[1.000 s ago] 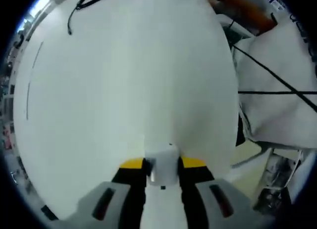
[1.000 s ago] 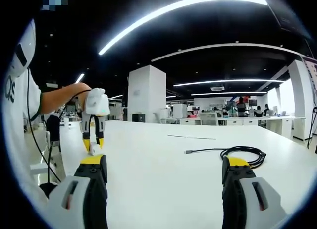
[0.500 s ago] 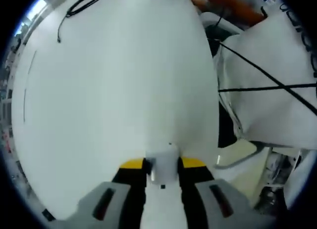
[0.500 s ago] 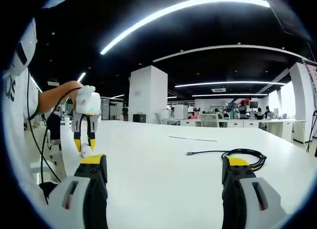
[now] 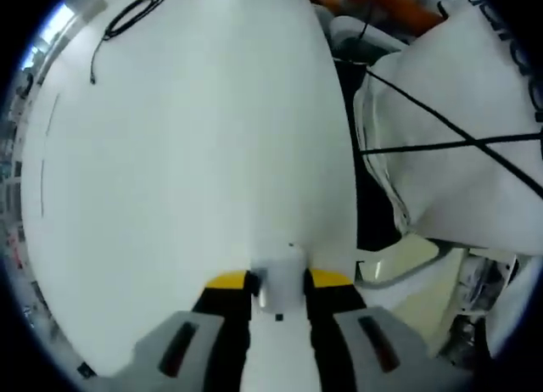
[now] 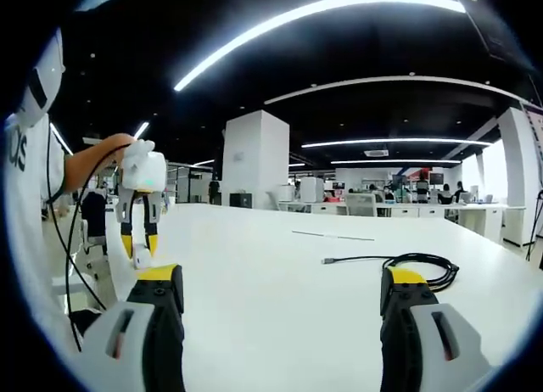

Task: Plug the desk Type‑C cable into the charger adapter.

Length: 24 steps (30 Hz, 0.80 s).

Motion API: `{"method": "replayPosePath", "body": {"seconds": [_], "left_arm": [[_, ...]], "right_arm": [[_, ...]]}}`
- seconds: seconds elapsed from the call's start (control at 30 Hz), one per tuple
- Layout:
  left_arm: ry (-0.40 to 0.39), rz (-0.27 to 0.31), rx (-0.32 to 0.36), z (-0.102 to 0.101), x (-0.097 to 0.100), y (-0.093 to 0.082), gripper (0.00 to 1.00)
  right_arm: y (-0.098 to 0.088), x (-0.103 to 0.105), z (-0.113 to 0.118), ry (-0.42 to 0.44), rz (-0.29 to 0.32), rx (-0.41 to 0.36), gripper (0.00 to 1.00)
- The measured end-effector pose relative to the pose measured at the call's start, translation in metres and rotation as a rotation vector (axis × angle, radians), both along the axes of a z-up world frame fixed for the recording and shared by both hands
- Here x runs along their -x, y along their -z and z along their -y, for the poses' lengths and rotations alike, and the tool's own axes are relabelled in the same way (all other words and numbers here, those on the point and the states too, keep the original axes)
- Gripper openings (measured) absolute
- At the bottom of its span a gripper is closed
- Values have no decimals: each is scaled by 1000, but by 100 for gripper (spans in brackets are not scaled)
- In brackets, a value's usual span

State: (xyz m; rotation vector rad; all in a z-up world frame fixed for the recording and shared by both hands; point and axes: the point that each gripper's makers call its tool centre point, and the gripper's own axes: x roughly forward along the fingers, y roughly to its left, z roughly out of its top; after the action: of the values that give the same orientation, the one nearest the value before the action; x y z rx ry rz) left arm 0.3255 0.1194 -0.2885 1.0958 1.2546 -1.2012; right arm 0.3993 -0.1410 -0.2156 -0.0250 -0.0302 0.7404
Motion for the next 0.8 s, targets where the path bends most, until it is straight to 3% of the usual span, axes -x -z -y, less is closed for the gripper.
{"method": "replayPosePath", "body": {"seconds": [0.33, 0.47, 0.7, 0.8], "left_arm": [[10, 4, 1, 0, 0, -2, 23], [15, 17, 40, 9, 4, -8, 23], [-29, 21, 235, 31, 8, -25, 23], [-37, 61, 317, 29, 3, -31, 23]], "right_arm": [[1, 0, 4, 10, -2, -7, 98], [2, 0, 5, 13, -6, -9, 98], [3, 1, 3, 7, -6, -12, 98], [-2, 2, 2, 4, 3, -34, 98]]}}
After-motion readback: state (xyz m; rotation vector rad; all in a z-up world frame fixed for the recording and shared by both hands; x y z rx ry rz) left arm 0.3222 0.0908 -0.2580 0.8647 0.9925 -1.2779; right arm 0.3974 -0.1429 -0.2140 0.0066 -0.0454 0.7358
